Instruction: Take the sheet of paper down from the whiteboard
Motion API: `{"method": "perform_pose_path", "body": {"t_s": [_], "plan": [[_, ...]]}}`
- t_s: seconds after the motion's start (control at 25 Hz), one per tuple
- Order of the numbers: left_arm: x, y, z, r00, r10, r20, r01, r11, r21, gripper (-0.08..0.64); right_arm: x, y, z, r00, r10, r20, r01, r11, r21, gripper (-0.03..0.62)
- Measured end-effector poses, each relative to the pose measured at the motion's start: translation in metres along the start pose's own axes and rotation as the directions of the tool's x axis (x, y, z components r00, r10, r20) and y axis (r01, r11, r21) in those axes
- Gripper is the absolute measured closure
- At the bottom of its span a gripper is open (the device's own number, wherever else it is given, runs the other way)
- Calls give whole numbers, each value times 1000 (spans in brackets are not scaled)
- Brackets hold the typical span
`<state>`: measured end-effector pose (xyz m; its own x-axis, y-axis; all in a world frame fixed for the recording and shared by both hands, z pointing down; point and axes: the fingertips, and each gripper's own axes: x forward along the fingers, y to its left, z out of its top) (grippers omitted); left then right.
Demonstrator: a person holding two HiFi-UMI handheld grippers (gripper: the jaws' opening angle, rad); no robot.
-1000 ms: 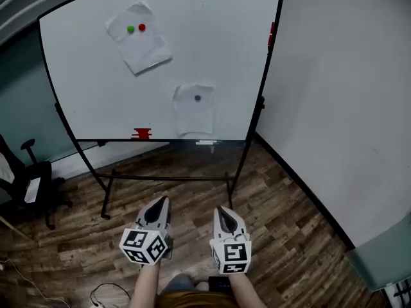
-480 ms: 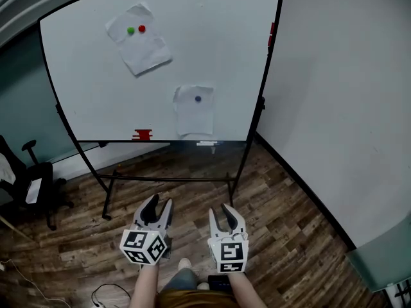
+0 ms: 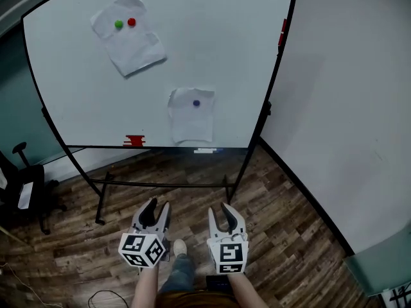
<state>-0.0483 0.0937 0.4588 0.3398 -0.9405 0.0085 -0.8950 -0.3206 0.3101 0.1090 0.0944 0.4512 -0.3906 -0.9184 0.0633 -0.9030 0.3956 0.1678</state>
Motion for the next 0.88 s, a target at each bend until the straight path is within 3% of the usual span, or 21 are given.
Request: {"method": "perform_pose_path", "body": {"t_s": [0.52, 0.88], "plan": [[213, 111, 53, 999, -33, -23, 33, 999, 17, 391, 238, -50, 21, 999, -31, -5, 31, 999, -10, 471], [304, 152, 72, 995, -91, -31, 92, 995, 33, 396, 332, -74, 25, 996, -92, -3, 92, 996, -7, 471]]}}
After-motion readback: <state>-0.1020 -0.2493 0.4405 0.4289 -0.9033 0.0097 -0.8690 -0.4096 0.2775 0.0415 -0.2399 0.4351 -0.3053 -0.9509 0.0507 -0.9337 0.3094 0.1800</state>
